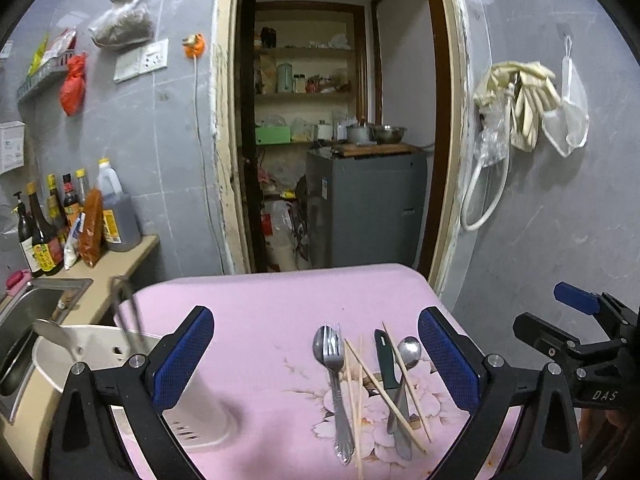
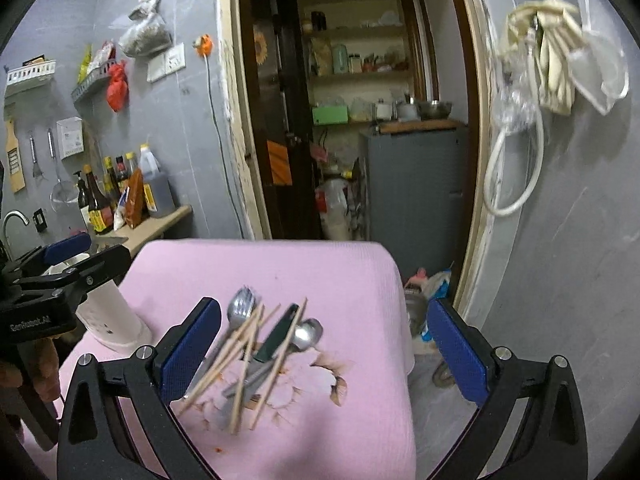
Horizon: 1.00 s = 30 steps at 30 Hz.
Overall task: Organize utensils
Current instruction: 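Lower the left gripper onto the metal fork in the pile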
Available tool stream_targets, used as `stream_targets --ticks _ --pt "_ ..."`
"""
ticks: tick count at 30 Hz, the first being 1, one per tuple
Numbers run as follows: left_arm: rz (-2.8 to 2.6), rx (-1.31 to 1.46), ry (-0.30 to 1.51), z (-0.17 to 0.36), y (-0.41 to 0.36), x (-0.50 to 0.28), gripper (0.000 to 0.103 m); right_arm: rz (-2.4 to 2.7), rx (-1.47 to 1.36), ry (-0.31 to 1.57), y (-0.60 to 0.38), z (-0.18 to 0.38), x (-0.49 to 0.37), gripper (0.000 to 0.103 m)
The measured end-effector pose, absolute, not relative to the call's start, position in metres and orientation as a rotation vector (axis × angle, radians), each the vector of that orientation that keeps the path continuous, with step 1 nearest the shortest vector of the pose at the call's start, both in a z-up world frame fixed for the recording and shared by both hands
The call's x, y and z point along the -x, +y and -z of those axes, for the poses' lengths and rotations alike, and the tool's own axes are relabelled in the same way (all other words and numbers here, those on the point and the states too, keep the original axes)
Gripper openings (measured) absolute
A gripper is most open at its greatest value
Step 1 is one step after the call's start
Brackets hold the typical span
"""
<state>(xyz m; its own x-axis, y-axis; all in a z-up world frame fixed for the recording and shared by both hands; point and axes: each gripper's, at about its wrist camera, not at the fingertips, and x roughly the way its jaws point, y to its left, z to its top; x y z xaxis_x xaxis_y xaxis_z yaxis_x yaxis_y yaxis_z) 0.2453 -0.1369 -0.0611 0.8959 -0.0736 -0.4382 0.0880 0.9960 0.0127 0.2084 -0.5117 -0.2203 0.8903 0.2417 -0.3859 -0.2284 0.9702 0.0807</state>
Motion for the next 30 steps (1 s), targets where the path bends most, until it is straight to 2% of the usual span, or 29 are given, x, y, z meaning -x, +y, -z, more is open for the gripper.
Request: stream_targets --ticks 3,5,7,11,13,24,30 --pt "0.074 -0.042 0.481 0.075 -0.146 -0.259 0.103 -0.263 -0.049 0.435 -0.514 0.233 -0.222 0.100" --pt "0.065 -0.043 0.511 0.086 -0.152 -0.270 0.103 -0.278 -0.065 0.465 -0.515 0.243 -0.236 0.095" --pt "0.063 -0.032 0.546 0.095 -0.154 -0.281 0.103 -0.290 -0.069 0.496 -0.515 0.252 -0.249 0.082" --pt "0.059 -0.008 0.596 0.112 -0.155 -0.299 0.101 -0.330 -0.069 0.554 -0.511 0.270 -0.272 0.067" --pt "0.062 -0.008 0.614 0.120 -0.156 -0.308 0.096 -0.350 -0.066 0.587 -0.507 0.280 -0.284 0.058" --pt "0.105 -0.004 0.752 0.162 -0.162 -0.362 0.055 -0.411 -0.068 0.740 -0.485 0.325 -0.326 0.036" --pt "0.126 0.017 0.828 0.181 -0.156 -0.383 0.050 -0.446 -0.098 0.800 -0.480 0.340 -0.339 0.028"
